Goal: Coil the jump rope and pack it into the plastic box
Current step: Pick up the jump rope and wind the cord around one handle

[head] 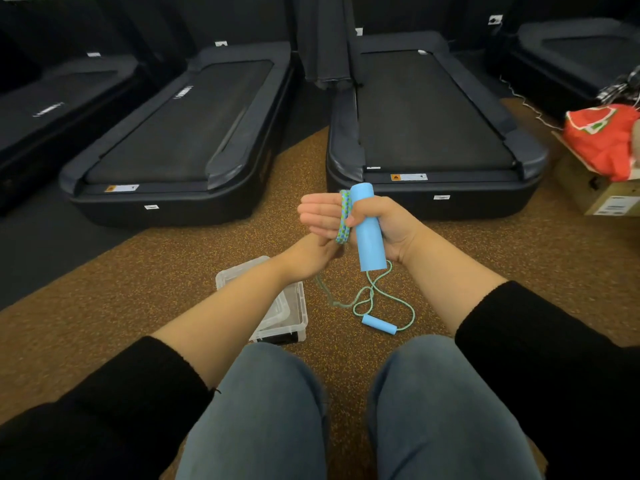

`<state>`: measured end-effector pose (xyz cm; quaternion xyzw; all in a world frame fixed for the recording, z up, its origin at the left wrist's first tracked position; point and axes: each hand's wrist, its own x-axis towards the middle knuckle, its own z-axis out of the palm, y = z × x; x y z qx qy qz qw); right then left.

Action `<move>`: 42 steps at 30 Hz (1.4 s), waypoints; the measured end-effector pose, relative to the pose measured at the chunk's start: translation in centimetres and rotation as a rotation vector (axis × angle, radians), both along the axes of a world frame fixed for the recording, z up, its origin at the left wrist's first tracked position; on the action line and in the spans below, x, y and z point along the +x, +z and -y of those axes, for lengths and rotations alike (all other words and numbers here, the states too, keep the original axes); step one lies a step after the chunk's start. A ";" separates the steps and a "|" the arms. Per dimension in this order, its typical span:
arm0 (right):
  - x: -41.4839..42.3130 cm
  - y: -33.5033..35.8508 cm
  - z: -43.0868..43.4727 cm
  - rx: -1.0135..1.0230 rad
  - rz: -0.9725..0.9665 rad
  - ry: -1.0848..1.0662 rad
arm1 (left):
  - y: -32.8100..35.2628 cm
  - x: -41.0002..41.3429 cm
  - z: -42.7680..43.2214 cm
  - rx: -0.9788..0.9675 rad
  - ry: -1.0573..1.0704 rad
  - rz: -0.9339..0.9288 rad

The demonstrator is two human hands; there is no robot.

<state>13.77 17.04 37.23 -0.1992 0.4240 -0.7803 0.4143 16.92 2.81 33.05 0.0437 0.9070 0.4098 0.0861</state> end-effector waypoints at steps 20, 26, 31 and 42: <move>-0.9 -3.6 -1.2 0.160 -0.011 0.011 | 3.7 3.1 -0.2 -0.544 -0.343 -0.084; 0.1 -4.6 -1.0 0.350 -0.124 -0.015 | 5.3 2.6 0.2 -0.676 -0.383 -0.098; 1.3 -5.7 -1.5 0.231 -0.004 0.074 | 6.1 2.6 -0.3 -0.533 -0.391 -0.098; 2.5 -5.0 -1.7 -0.117 0.161 0.260 | 5.4 1.9 0.2 -0.094 -0.279 -0.109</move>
